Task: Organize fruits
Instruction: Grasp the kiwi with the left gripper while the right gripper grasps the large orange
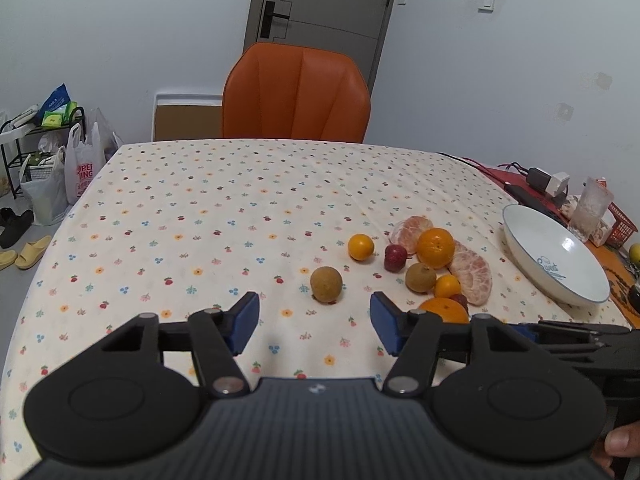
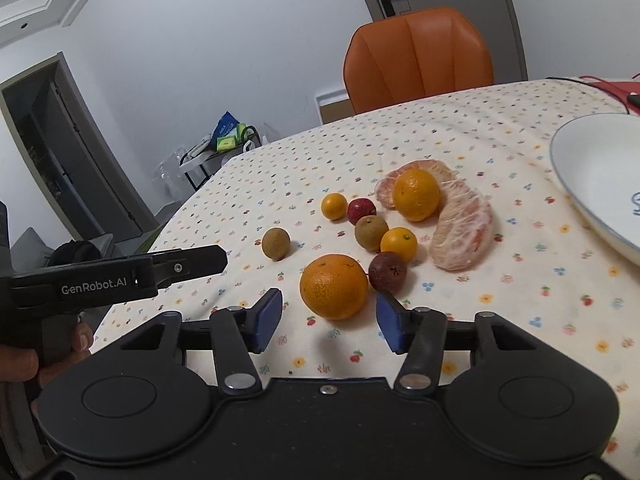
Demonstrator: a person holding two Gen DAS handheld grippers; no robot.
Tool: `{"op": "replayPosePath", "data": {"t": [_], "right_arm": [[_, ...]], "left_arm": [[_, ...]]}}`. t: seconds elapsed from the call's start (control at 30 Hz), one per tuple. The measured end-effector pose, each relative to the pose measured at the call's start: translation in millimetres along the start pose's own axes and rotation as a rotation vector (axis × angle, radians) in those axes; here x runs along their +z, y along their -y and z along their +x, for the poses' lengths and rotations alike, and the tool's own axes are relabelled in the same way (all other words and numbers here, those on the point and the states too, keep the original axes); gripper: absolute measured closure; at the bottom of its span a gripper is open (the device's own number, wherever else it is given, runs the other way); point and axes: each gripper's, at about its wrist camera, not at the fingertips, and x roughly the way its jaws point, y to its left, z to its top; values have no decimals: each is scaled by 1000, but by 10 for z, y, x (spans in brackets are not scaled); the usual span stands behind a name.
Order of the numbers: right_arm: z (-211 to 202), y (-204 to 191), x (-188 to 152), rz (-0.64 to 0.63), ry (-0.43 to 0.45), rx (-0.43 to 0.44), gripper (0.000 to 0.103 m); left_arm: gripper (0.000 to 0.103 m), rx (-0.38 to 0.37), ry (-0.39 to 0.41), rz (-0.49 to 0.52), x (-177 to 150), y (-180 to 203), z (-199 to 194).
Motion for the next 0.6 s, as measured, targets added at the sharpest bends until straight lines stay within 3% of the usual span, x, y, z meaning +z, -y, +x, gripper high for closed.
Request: {"op": "replayPosePath", "data": {"t": [0.23,0.6], "right_arm": [[138,16,36,10,-18,3,65],[63,120,47,41,2,24,66]], "left_arm": [[46,6,-22,13,51,24,183],[58,33,-52,53,118,122,484]]}}
